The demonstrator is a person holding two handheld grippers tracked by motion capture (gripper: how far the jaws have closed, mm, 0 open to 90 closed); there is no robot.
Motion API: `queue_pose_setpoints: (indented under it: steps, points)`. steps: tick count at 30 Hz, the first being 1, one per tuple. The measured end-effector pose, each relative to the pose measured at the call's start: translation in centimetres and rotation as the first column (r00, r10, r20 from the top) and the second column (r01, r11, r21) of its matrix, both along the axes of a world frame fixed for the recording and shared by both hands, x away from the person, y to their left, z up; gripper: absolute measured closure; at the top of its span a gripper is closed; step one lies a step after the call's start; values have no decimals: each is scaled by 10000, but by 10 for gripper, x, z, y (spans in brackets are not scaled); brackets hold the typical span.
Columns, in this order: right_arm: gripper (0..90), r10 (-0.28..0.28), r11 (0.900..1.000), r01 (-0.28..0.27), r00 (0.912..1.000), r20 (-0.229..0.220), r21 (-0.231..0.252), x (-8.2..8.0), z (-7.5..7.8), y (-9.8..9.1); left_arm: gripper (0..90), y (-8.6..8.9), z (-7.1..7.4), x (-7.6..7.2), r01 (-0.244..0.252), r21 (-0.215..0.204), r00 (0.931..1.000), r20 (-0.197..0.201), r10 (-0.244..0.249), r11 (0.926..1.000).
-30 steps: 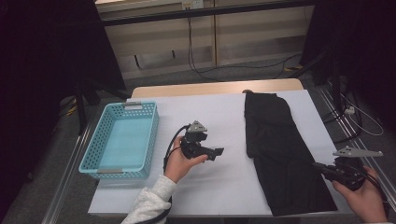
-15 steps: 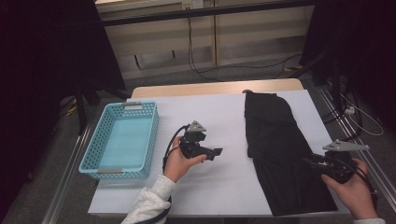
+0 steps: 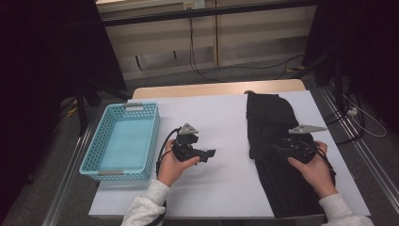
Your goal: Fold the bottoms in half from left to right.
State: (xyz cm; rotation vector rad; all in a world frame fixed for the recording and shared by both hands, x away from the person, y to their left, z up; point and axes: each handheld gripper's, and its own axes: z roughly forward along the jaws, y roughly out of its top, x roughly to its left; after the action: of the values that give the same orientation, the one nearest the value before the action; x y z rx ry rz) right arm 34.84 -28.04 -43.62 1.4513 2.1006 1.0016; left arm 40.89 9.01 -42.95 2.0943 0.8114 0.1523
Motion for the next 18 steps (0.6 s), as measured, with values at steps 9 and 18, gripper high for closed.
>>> queue_pose_setpoints:
  steps: [9,18]
  points:
    - [407,233,9995,-231,9997,61,-235,39,-5,34,91,22,-2,-4,-554,130,9985,-42,555,9984]
    - [351,-146,9983,143,9999,-53,-574,73,-11,51,91,32,-7,-8,-814,146,9964,-212,817,9966]
